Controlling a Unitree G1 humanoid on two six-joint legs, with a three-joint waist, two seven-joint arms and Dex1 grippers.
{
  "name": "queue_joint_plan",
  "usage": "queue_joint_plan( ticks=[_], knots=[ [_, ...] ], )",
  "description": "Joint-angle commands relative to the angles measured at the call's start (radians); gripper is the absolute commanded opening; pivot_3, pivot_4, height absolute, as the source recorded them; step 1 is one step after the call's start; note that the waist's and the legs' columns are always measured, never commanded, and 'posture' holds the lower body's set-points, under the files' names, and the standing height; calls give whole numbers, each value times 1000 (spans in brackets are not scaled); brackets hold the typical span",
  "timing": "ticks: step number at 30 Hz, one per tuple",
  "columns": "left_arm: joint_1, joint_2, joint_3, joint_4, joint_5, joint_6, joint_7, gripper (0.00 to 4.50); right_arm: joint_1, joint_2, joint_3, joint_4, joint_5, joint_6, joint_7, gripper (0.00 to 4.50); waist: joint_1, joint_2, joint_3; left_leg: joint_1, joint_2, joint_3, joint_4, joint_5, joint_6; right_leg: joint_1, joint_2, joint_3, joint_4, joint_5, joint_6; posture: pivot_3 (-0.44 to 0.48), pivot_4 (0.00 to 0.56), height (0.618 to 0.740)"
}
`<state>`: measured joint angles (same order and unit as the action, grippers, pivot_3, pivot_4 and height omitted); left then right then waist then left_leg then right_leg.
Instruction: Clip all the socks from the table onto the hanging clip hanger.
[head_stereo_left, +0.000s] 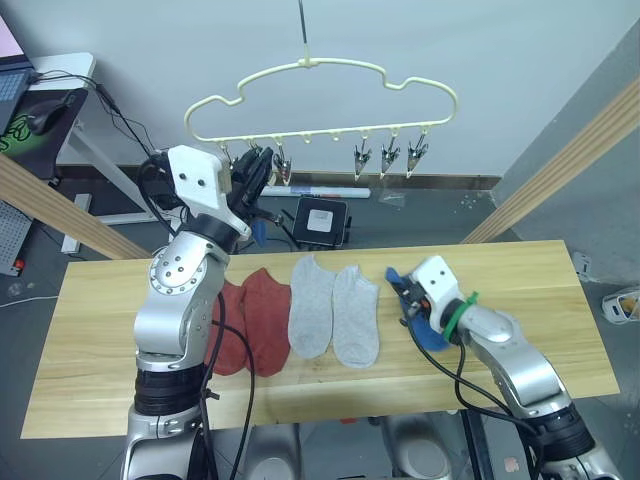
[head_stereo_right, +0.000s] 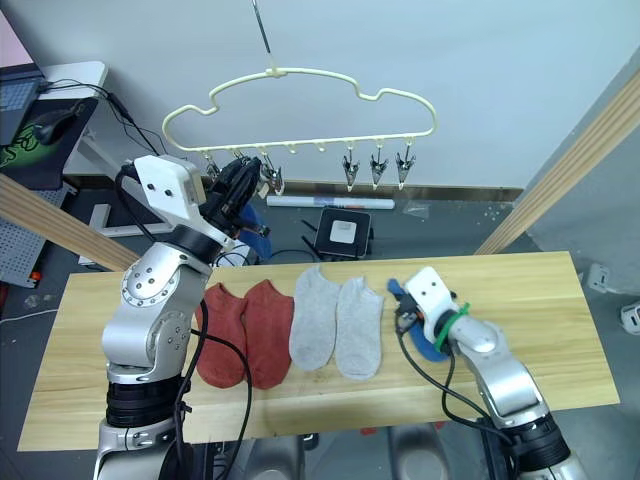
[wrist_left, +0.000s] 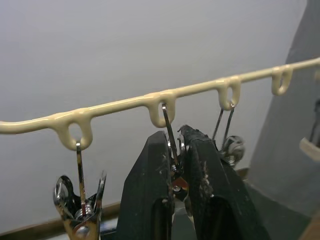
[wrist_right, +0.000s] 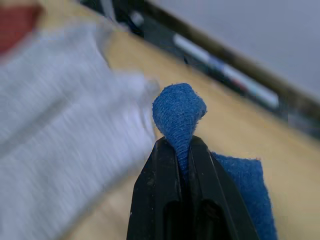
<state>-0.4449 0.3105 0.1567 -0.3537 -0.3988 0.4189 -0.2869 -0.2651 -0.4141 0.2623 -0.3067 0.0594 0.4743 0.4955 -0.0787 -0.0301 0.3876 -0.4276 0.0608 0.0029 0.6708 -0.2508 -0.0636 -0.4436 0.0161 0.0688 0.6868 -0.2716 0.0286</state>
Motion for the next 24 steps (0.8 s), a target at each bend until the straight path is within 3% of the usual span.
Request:
queue_joint_plan(
  ticks=[1, 12, 24],
  knots=[
    [-25, 25, 49, -87, -99, 72, -11, 138, -60, 20, 57, -51, -42, -49, 14, 0, 1, 0, 0, 0, 0, 0, -1, 1, -2, 0, 0, 0, -1, 0, 0, -121, 405, 740],
    [-123, 108, 194, -132, -435, 364, 49, 138, -300, 202, 183, 97, -178, -212, -25, 0, 20, 0, 0, -4, 2, -1, -7, 3, -5, -4, -4, -4, -7, 2, -3, -114, 374, 740],
    [-131, 132, 208, -134, -557, 427, 100, 137, -422, 365, 170, 264, -239, -337, -117, 0, 26, -1, -1, -5, 2, -2, -6, 3, -5, -4, -9, -6, -5, 2, -4, -119, 357, 740]
  ],
)
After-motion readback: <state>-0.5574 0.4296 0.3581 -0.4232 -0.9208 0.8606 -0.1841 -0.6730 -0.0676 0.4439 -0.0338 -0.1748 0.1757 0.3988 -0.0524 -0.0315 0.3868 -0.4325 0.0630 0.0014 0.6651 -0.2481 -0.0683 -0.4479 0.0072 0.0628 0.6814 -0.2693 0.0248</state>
